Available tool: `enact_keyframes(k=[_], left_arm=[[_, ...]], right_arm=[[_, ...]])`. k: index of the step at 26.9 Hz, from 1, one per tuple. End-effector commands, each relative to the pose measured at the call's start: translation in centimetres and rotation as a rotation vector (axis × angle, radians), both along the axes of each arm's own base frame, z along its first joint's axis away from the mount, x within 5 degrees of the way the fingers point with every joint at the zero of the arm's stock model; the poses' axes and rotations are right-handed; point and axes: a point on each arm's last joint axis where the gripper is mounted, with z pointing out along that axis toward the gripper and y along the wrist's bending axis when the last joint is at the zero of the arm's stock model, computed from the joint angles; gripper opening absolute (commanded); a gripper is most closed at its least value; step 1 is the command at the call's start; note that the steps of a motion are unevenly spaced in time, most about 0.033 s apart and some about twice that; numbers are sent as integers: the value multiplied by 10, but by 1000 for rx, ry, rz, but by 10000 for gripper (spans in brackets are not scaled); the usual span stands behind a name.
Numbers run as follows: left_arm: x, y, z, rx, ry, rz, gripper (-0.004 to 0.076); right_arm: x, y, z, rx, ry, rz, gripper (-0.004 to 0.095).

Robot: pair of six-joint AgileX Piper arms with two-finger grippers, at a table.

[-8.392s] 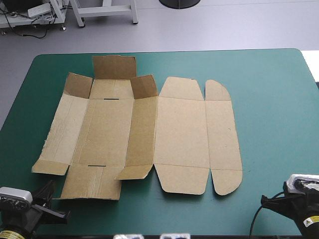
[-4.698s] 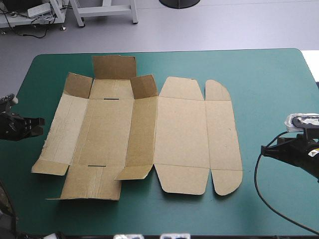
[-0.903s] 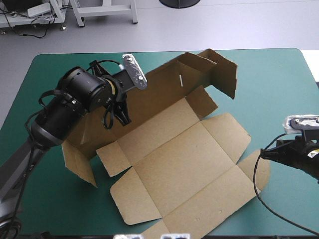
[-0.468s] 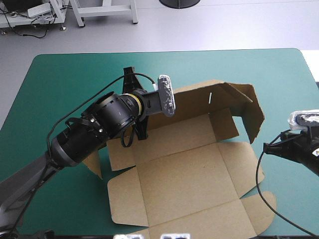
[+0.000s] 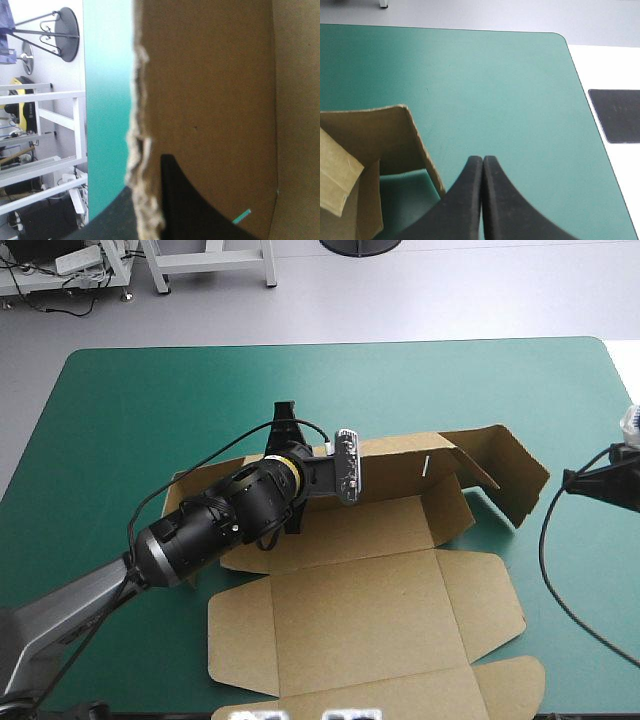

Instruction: Fold the box

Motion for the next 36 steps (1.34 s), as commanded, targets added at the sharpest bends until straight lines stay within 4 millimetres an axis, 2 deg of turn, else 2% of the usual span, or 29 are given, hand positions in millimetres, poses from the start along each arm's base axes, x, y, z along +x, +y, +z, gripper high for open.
enact_keyframes(k=[1, 5, 9, 15, 21, 26, 29, 36], left_arm=[[-3, 2, 22, -70, -140, -51, -6], [-1, 2, 14, -38, -175, -68, -6], [-1, 0, 2, -15, -190, -99, -6], [0, 3, -11, -16, -182, -61, -6], [0, 3, -11, -14, -180, -57, -6], [0, 3, -11, -15, -180, -58, -6], [0, 3, -11, -15, -180, -58, -6], [0, 3, -11, -19, -179, -55, -6]], right_arm=[[25, -5, 19, -1, -61, -5, -24], [57, -12, 24, 14, -27, 3, -24], [93, -19, 17, 18, 47, 16, -24], [146, -27, -11, 71, 164, 55, -25], [195, -17, -58, 258, 292, 234, -25], [206, -8, -78, 333, 363, 384, -25], [207, -3, -82, 365, 379, 458, -25], [196, 4, -86, 357, 477, 580, -25]])
